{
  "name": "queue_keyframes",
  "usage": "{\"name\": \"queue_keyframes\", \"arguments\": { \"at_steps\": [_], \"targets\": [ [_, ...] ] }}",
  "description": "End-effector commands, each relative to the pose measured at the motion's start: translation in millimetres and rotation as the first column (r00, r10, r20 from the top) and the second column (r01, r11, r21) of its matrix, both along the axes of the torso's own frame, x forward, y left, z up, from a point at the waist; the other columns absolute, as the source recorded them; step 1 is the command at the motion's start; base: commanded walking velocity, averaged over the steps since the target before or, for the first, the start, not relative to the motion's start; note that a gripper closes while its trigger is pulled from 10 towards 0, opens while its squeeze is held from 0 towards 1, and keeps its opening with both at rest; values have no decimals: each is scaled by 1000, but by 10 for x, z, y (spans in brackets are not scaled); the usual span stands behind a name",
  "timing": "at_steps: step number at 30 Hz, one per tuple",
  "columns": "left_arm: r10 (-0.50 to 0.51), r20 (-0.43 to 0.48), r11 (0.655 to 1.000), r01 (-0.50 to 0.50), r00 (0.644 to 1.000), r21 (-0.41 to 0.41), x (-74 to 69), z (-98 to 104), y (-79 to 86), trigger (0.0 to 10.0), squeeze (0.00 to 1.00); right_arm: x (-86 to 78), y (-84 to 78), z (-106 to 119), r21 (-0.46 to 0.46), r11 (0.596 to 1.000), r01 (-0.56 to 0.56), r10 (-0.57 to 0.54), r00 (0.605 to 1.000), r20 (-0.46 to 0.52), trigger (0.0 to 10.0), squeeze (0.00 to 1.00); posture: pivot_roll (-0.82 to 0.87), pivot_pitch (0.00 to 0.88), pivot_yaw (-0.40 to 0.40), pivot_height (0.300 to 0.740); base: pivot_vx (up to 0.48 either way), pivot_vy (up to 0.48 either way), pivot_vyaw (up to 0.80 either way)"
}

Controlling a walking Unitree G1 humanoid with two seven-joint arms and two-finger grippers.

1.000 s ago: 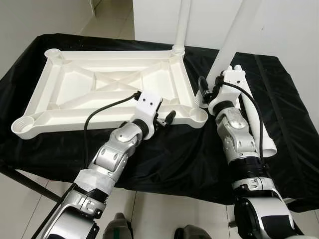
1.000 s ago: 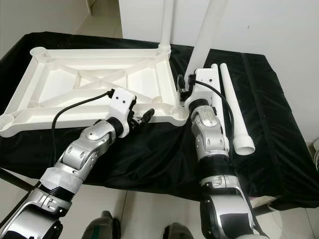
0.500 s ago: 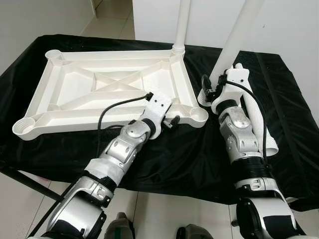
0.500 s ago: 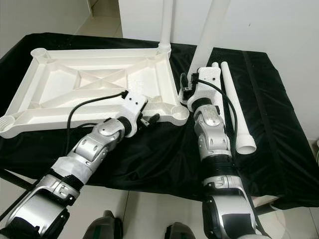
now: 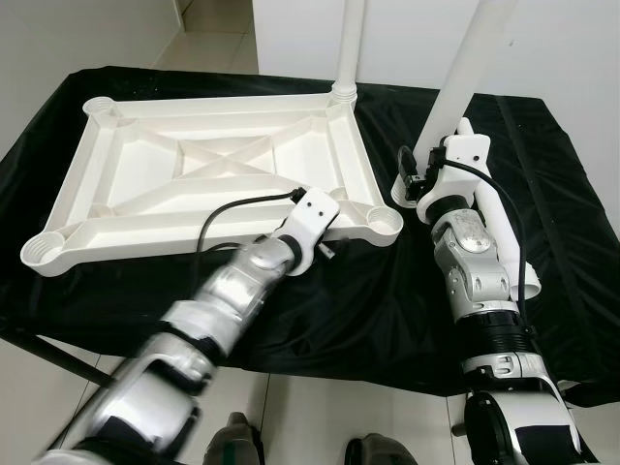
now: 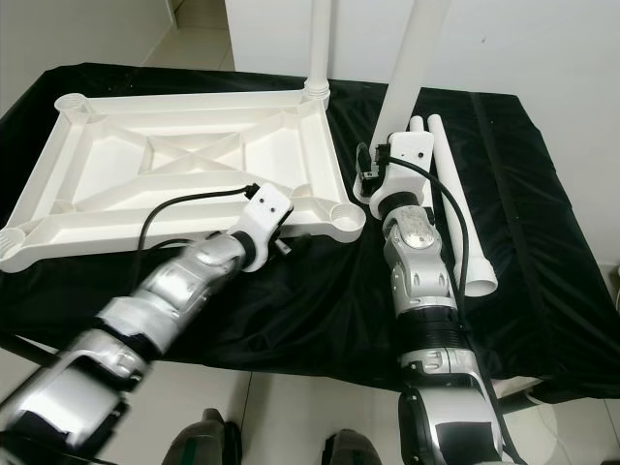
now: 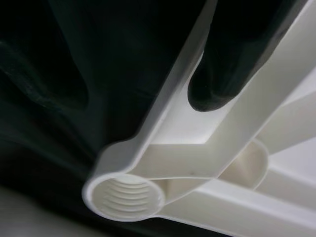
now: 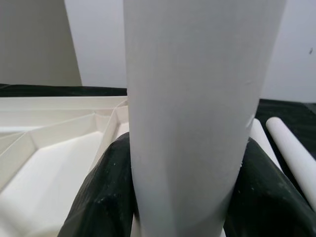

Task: Building children table

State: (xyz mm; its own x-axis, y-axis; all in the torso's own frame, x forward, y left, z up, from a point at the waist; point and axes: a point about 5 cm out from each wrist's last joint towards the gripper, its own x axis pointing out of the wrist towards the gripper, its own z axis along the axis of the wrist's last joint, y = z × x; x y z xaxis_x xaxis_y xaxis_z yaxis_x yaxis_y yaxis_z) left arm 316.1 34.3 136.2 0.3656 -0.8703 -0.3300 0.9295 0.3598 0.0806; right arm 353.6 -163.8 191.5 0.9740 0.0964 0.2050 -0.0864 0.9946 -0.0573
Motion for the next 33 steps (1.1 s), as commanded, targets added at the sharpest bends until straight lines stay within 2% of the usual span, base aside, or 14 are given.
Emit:
{"name": "queue_keyframes", "arguments": {
  "at_steps": [1, 6, 9, 14, 19, 20, 21, 22, 26, 29, 30, 31, 32, 33],
  "targets": [
    [-196, -122, 978, 202, 973, 44, -235, -163, -21, 10000, 0, -4, 19, 8, -11, 1000, -7, 7, 1000, 1, 10000, 0, 0, 73, 53, 740, 0, 0, 0],
    [-339, -189, 931, 358, 921, 74, -407, -139, 186, 10000, 0, 3, 3, 11, -17, 1000, 0, 0, 1000, -1, 10000, 0, 9, 76, 56, 740, 0, 0, 0],
    [-353, -195, 924, 373, 915, 82, -429, -120, 246, 10000, 0, 10, 2, 16, -15, 1000, 0, 0, 1000, -1, 10000, 0, 17, 79, 56, 740, 0, 0, 0],
    [-270, -127, 955, 282, 955, 92, -290, -105, 239, 10000, 0, 20, 19, 21, -16, 1000, -5, 5, 1000, 0, 10000, 0, 21, 81, 52, 740, 0, 0, 0],
    [-223, -89, 971, 229, 971, 69, -232, -48, 213, 10000, 0, 11, 43, 10, -25, 1000, -18, 18, 1000, -2, 10000, 0, 18, 84, 49, 740, 0, 0, 0],
    [-166, -45, 985, 168, 985, 29, -174, 49, 188, 10000, 0, -9, 82, -14, -30, 999, -40, 40, 999, -7, 10000, 0, 18, 83, 47, 740, 0, 0, 0],
    [-166, -45, 985, 168, 985, 29, -174, 49, 188, 10000, 0, -9, 82, -14, -30, 999, -40, 40, 999, -7, 10000, 0, 18, 83, 47, 740, 0, 0, 0],
    [-65, 23, 996, 66, 998, -66, -78, 282, 169, 10000, 0, -79, 188, -62, -28, 994, -107, 107, 994, -11, 10000, 0, 16, 83, 42, 740, 0, 0, 0],
    [-17, 62, 990, 25, 998, -138, -38, 458, 175, 10000, 0, -135, 258, -91, -23, 989, -146, 146, 989, -10, 10000, 0, 15, 82, 39, 740, 0, 0, 0],
    [35, 95, 974, -12, 995, -225, -9, 644, 182, 10000, 0, -191, 305, -111, -15, 987, -159, 159, 987, -2, 10000, 0, 15, 81, 38, 740, 0, 0, 0],
    [35, 95, 974, -12, 995, -225, -9, 644, 182, 10000, 0, -191, 305, -111, -15, 987, -159, 159, 987, -2, 10000, 0, 15, 81, 38, 740, 0, 0, 0],
    [54, 102, 966, -26, 993, -256, -4, 690, 177, 10000, 0, -206, 316, -117, -14, 987, -159, 159, 987, -1, 10000, 0, 15, 79, 36, 740, 0, 0, 0],
    [137, 105, 937, -94, 985, -337, -11, 745, 123, 10000, 0, -261, 342, -130, -4, 987, -161, 161, 987, 8, 10000, 0, 18, 78, 32, 740, 0, 0, 0],
    [137, 105, 937, -94, 985, -337, -11, 745, 123, 10000, 0, -261, 342, -130, -4, 987, -161, 161, 987, 8, 10000, 0, 18, 78, 32, 740, 0, 0, 0]
  ]
}}
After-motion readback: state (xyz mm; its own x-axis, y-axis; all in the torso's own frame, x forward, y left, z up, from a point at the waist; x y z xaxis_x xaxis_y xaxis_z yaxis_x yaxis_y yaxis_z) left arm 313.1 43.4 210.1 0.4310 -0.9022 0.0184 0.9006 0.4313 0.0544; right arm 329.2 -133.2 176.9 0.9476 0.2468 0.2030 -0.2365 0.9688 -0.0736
